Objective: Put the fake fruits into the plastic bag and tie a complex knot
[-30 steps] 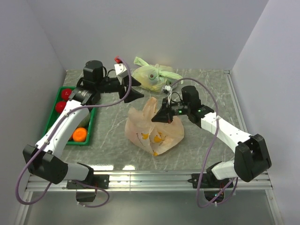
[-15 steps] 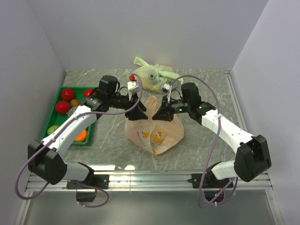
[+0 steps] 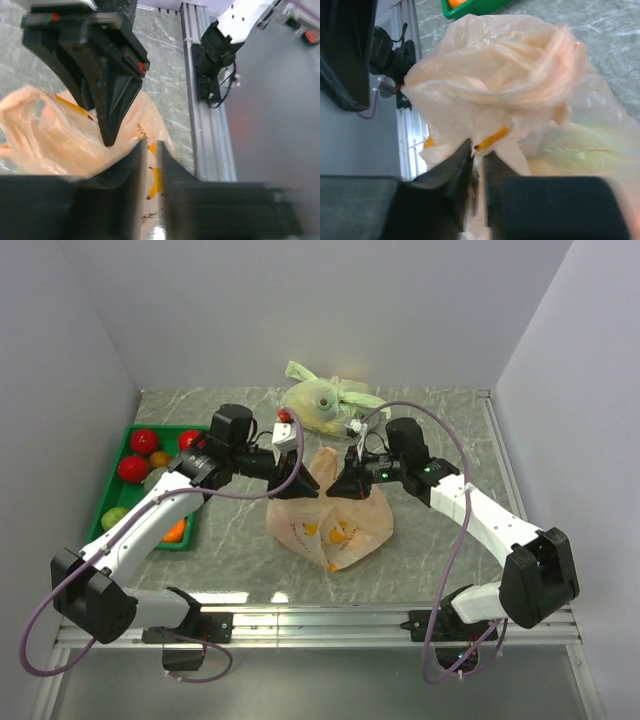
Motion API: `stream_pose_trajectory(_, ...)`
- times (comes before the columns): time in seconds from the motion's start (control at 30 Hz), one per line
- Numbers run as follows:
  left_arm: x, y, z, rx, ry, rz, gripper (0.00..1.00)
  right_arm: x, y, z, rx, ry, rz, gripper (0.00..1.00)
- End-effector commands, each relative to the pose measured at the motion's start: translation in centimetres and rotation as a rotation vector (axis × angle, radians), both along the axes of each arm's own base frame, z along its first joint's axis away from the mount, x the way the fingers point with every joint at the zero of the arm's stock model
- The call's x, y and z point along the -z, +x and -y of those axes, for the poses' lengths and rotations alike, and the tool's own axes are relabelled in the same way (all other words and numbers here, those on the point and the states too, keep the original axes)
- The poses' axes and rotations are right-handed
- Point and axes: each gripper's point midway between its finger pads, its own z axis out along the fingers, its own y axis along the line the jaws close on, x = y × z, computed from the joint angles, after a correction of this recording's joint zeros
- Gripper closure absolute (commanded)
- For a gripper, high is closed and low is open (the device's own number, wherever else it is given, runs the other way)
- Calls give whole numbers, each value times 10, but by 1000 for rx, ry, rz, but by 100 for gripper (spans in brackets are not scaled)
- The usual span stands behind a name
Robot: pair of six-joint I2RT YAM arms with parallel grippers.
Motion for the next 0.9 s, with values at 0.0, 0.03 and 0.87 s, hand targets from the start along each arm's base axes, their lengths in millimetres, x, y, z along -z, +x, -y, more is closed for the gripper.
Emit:
stream_pose_trajectory(0.0, -18, 9, -4, -47, -20, 60, 62, -11, -3, 0, -7, 24, 38, 89)
stream_pose_trajectory(0.03, -24, 16, -8, -114, -22, 46, 50, -11, -3, 0, -9, 21, 41, 97)
stream_pose_trajectory(0.87, 36, 48, 6, -347, 135, -53, 32, -12, -9, 4, -18, 12, 50, 94)
